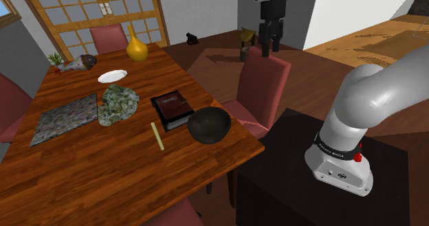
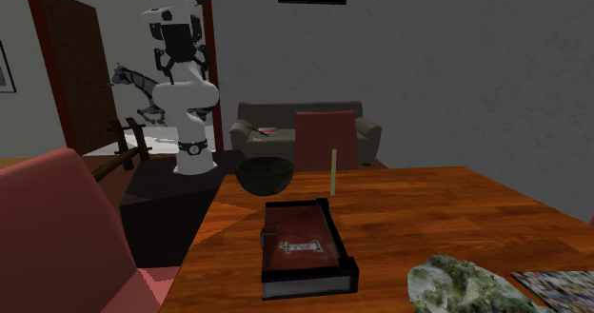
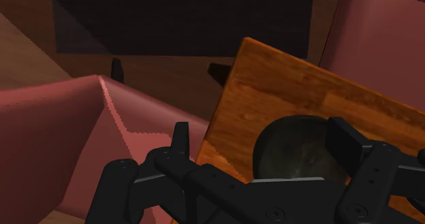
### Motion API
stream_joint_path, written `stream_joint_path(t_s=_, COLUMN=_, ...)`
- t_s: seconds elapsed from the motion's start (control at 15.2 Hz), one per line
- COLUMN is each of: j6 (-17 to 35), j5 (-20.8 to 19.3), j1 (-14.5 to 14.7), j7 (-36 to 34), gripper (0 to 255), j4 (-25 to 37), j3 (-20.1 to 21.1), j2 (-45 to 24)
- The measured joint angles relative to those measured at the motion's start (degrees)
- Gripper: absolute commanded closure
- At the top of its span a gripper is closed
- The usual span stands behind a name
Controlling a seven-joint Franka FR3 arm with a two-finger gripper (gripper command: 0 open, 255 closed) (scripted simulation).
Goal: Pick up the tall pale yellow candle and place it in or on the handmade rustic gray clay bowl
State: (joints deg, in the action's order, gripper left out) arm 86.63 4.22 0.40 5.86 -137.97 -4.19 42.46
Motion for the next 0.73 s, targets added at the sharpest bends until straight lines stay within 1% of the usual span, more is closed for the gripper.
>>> stream_joint_path(t_s=0.07, j6=0.0, j5=0.0, j1=0.0, j7=0.0, gripper=0, j4=0.0, j3=0.0, j2=0.0)
stream_joint_path(t_s=0.2, j6=1.5, j5=1.0, j1=0.6, j7=-1.5, gripper=0, j4=-0.1, j3=1.4, j2=-1.4)
stream_joint_path(t_s=0.53, j6=6.1, j5=4.1, j1=2.6, j7=-7.2, gripper=0, j4=2.3, j3=6.4, j2=-8.0)
stream_joint_path(t_s=0.73, j6=9.4, j5=5.3, j1=3.6, j7=-10.5, gripper=0, j4=4.5, j3=9.3, j2=-13.3)
